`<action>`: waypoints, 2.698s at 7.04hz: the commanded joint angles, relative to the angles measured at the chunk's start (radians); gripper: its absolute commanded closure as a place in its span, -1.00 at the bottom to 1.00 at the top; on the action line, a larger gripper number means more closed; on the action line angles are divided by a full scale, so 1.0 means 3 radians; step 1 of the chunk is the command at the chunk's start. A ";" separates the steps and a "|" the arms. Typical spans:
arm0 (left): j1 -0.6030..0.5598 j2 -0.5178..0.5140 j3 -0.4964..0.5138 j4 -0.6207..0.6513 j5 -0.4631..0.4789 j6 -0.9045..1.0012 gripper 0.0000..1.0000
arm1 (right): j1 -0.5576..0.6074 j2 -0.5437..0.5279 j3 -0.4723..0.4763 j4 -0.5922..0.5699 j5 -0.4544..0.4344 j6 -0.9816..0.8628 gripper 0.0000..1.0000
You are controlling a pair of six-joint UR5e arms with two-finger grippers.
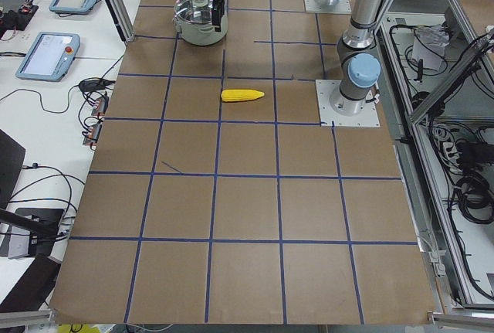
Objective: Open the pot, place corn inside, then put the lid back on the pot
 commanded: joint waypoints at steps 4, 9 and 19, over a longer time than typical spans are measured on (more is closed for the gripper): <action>0.0005 -0.0021 0.0005 0.0005 0.0000 0.0003 -1.00 | 0.0315 0.0641 -0.0551 -0.0216 -0.0051 0.0188 -0.99; 0.0005 -0.0021 0.0005 0.0005 0.0000 0.0003 -1.00 | 0.0632 0.1133 -0.0804 -0.0532 -0.0133 0.0512 -0.99; 0.0204 0.0197 -0.0576 0.0137 0.0020 0.0477 -1.00 | 0.0674 0.1676 -0.1238 -0.0747 -0.0148 0.0517 -0.97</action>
